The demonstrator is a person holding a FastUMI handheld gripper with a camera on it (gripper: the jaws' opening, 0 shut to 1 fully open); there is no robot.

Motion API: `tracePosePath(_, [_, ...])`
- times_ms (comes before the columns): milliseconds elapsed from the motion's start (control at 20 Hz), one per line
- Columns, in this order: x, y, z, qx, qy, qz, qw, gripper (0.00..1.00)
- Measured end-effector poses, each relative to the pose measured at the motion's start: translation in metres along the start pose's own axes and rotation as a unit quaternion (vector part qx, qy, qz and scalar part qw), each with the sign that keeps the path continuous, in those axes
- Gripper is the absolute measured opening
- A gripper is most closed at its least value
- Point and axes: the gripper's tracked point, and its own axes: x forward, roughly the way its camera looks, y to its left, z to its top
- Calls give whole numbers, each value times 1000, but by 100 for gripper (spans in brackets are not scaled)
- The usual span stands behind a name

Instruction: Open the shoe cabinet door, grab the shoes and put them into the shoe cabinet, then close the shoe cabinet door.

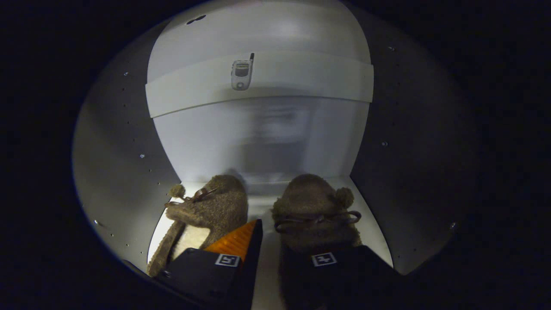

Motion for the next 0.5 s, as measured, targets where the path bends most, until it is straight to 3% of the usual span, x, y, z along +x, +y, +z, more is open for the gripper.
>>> tracePosePath(200, [-26,-2,0,-9,4,3,1000,88])
tracePosePath(300, [-41,-5,-1,-13,9,4,1000,97])
tracePosePath(500, [-81,-14,5,-9,-3,4,1000,97])
